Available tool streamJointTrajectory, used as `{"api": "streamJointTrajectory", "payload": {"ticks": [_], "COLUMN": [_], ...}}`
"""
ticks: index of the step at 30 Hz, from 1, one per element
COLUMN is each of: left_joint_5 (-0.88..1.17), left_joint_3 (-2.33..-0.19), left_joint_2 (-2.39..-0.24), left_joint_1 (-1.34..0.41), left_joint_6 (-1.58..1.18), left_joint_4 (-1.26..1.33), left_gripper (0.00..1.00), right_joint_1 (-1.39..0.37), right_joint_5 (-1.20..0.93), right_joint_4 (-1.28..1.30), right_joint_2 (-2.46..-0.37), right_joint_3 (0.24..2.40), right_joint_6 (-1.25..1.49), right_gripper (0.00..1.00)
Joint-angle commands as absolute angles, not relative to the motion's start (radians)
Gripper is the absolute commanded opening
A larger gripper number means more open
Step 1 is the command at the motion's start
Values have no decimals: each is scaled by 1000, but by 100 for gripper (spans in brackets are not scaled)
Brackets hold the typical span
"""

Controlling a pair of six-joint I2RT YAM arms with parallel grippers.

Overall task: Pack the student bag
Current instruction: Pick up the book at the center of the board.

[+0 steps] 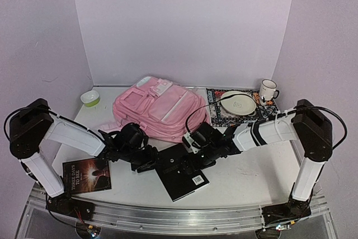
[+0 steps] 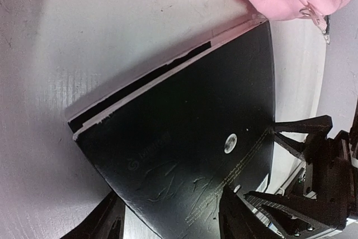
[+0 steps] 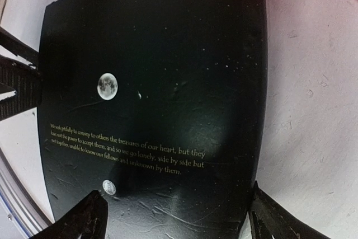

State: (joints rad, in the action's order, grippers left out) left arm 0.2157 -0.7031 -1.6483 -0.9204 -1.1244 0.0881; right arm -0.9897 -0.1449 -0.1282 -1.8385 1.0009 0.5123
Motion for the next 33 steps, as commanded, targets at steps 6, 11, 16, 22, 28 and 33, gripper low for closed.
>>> {"api": "streamJointTrajectory", "payload": {"ticks": [6, 11, 16, 22, 28, 33], "left_joint_5": [179, 161, 134, 124, 99, 97], "left_joint_3": [-676, -656, -611, -569, -520, -474], "left_joint_2": [-1467, -1427, -1391, -1352, -1246, -1158], "left_joint_1": [-936, -939, -939, -939, -940, -940], "left_joint_6": [-1172, -1192, -1216, -1204, -1144, -1114], "left_joint_4": [168, 173, 175, 178, 222, 291], "left_gripper": [46, 34, 21, 2, 0, 0], "right_joint_1": [-999, -1000, -999, -978, -922, -882], "right_joint_5": [-409, -379, -321, -320, -397, -479], "right_joint_4": [-402, -439, -452, -503, -603, -717], "right_joint_2": [-1811, -1780, -1765, -1750, -1733, -1724], "right_joint_3": [931, 901, 869, 838, 797, 771], "right_joint_6": [649, 670, 680, 701, 747, 774], "right_gripper": [84, 84, 85, 89, 93, 98]}}
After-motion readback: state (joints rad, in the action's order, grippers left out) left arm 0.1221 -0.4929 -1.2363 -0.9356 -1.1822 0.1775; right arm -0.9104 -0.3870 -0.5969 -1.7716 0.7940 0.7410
